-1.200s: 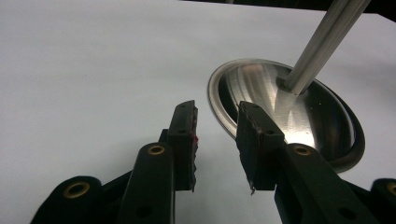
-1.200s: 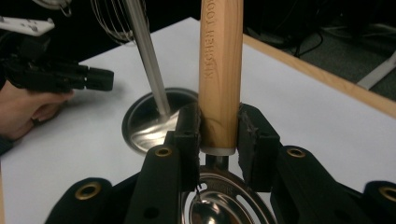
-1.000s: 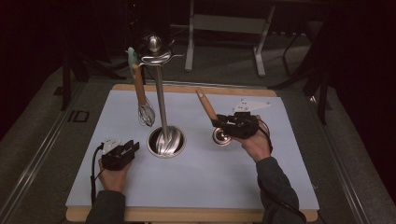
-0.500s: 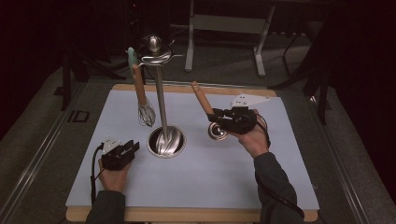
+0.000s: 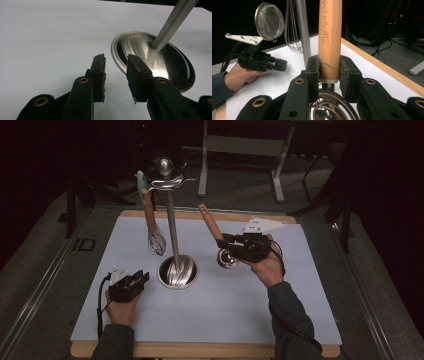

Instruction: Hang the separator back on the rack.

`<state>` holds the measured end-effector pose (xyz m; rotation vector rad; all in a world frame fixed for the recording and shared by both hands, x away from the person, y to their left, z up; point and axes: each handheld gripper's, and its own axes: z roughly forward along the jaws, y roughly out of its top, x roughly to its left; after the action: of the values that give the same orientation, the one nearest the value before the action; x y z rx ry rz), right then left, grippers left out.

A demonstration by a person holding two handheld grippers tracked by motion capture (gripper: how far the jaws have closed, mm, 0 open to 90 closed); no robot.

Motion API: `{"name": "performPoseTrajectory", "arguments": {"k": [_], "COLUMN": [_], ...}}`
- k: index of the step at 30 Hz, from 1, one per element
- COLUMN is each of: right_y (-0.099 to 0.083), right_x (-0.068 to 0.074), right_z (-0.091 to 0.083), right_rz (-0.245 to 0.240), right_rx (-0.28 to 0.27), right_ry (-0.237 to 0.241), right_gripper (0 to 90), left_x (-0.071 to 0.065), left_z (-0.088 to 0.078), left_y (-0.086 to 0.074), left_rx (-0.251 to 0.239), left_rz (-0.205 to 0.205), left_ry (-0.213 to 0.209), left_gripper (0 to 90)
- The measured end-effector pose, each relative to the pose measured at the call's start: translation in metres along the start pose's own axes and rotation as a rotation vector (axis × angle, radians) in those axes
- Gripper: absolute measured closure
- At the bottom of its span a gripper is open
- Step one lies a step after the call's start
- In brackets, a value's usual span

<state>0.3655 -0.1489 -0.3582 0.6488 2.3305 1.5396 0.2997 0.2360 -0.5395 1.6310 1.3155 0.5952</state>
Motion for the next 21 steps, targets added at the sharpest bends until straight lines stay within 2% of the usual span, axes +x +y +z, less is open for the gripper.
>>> {"name": "performPoseTrajectory", "arguments": {"k": [11, 21], "right_y": [0.006, 0.019], "right_x": [0.007, 0.016], "right_z": [0.001, 0.000], "right_rz": [-0.012, -0.035], "right_rx": [-0.021, -0.051], "right_ry": [0.023, 0.055], "right_gripper": [71.1, 71.1], "left_x": [0.000, 0.000], "left_z": [0.000, 0.000], "left_y": [0.000, 0.000], "left_rx": [0.001, -0.001], "left_rz": [0.000, -0.001], "left_ry": [0.000, 0.000], "left_gripper": [68.3, 68.3]}}
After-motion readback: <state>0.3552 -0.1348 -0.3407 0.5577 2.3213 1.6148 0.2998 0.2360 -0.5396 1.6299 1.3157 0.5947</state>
